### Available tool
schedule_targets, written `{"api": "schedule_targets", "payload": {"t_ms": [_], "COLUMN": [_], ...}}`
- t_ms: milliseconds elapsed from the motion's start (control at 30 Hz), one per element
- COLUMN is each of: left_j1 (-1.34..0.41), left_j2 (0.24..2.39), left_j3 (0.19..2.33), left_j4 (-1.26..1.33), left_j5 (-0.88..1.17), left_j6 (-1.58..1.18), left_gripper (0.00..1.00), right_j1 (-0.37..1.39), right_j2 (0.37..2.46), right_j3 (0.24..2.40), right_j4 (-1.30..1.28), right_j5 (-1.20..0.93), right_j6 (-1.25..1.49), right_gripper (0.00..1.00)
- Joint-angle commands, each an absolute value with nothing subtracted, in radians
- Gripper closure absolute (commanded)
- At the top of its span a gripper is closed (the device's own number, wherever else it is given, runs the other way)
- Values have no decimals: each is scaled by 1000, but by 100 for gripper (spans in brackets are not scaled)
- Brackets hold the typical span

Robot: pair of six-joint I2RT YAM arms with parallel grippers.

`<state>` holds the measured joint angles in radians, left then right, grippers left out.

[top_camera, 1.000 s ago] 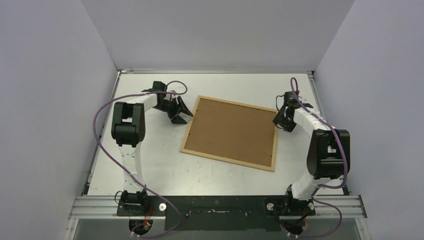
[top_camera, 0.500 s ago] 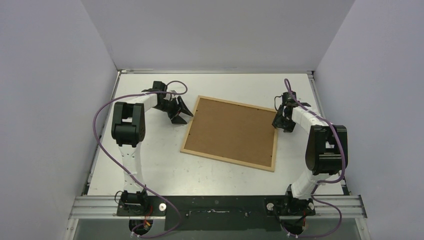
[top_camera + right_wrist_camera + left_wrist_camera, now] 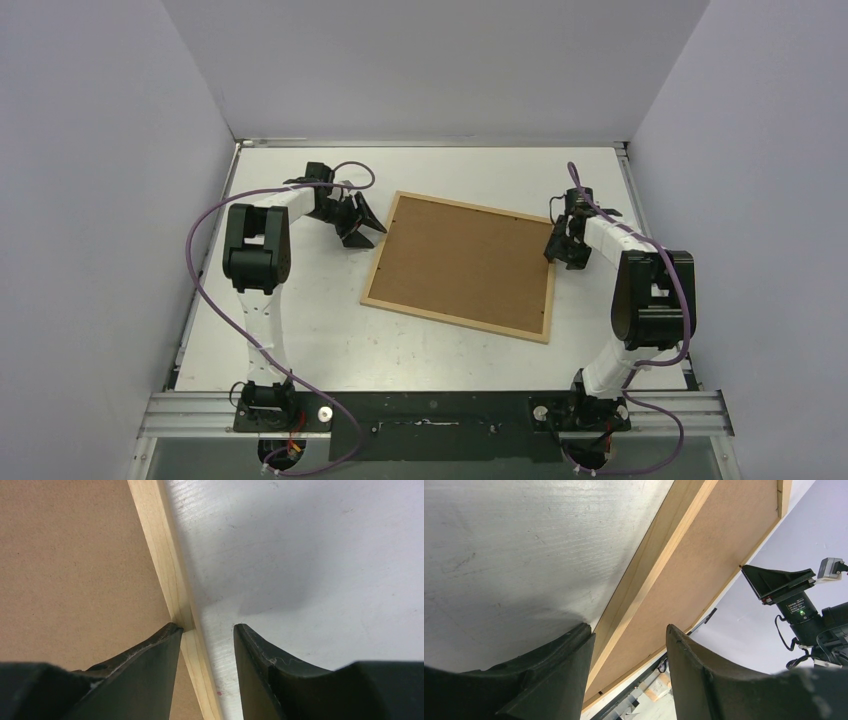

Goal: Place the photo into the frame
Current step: Install the photo frame at the center of the board.

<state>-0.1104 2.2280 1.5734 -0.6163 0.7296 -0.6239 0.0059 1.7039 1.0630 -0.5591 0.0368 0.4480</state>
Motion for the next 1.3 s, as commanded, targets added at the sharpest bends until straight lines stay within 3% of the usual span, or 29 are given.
{"api": "schedule_targets", "payload": {"t_ms": [0, 967, 1267], "left_j1": [-119, -124, -124], "left_j2": [2263, 2275, 2273], "left_j3": [1554, 1555, 1559], "left_j4": [-600, -606, -608], "left_j5": [636, 639, 640], "left_j6": [-593, -595, -591], "left_gripper": [46, 46, 46], "right_j1": [2, 37, 37], "right_j2": [1697, 1847, 1772], "right_j3": [1044, 984, 1013], "right_j4": [-568, -605, -557], "right_j5": [17, 113, 46], "right_j6": [418, 379, 434], "right_gripper": [56, 56, 49]}}
